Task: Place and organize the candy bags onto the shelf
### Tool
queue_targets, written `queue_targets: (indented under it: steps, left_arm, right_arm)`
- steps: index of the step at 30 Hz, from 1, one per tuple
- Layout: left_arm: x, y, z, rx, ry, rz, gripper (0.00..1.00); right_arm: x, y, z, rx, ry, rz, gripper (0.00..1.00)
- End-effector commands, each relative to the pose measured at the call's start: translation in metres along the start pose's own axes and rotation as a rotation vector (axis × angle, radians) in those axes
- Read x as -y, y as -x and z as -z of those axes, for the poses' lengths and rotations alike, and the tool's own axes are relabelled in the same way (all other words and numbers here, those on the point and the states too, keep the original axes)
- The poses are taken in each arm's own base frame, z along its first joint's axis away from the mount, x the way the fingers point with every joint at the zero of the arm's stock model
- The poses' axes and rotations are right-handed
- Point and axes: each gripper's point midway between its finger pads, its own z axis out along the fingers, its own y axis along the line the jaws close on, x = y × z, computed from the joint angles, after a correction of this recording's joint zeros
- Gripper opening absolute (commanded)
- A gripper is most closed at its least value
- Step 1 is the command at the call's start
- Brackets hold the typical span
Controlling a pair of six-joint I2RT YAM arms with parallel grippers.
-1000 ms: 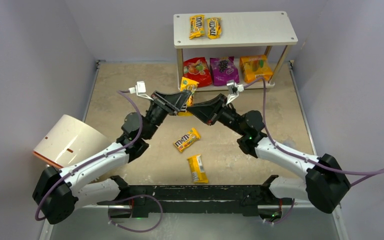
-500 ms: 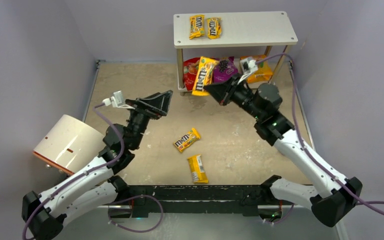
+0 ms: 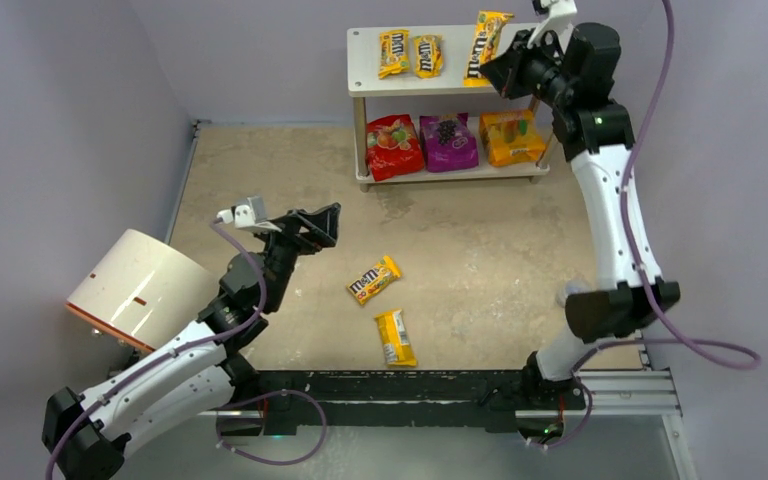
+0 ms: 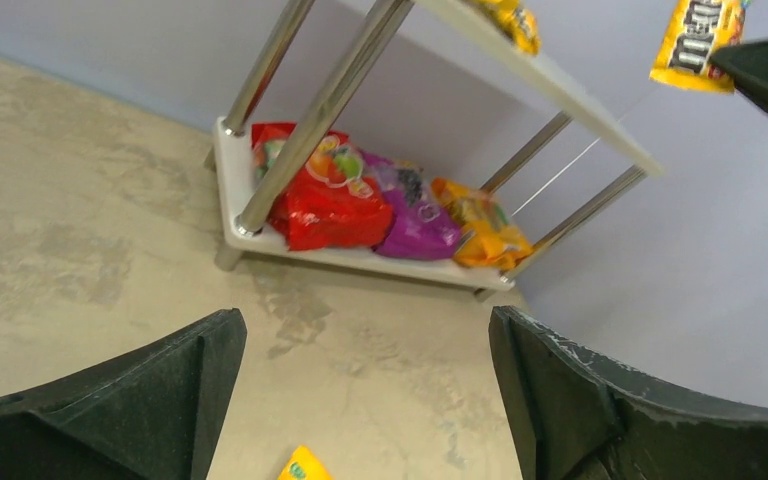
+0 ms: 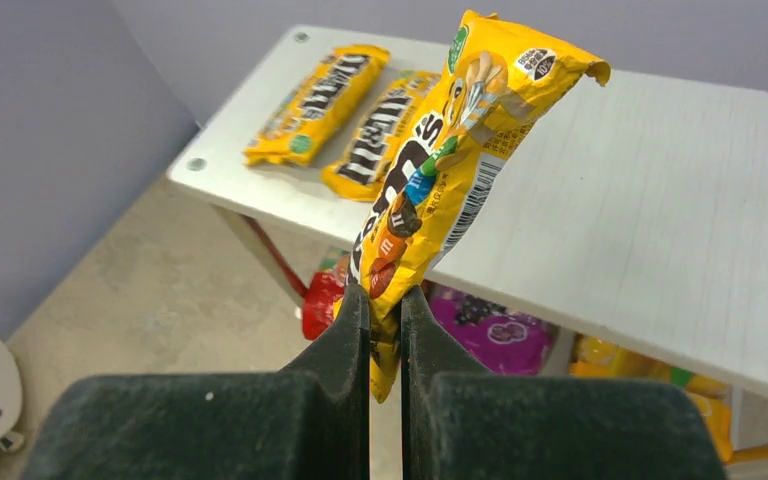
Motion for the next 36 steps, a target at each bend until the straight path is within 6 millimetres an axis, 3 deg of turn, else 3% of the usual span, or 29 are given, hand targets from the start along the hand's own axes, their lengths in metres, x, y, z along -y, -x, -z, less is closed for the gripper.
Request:
queue_targets:
  steps: [1, 6, 15, 31, 36]
  left_arm:
    - [-0.012, -0.01, -0.003, -0.048, 0.05, -0.103, 0.97]
    - [-0.012, -0.003, 0.001, -0.034, 0.038, -0.137, 0.99]
    - [-0.022, 0.002, 0.006, -0.03, 0.08, -0.178, 1.0]
    - [-0.025, -0.008, 0.004, -0.064, 0.085, -0.216, 1.0]
    - [-0.026, -0.008, 0.004, -0.065, 0.087, -0.216, 1.0]
  right_arm:
    - [0.017, -0.014, -0.017, -0.12, 0.097, 0.035, 0.0]
    - [0.032, -0.017, -0.05, -0.122, 0.155, 0.03, 0.0]
    - [0.057, -0.036, -0.08, -0.122, 0.17, -0.038, 0.03]
    - [0.081, -0.041, -0.089, -0.116, 0.122, -0.027, 0.35]
    - [0.085, -0.042, -0.09, -0.114, 0.115, -0.031, 0.33]
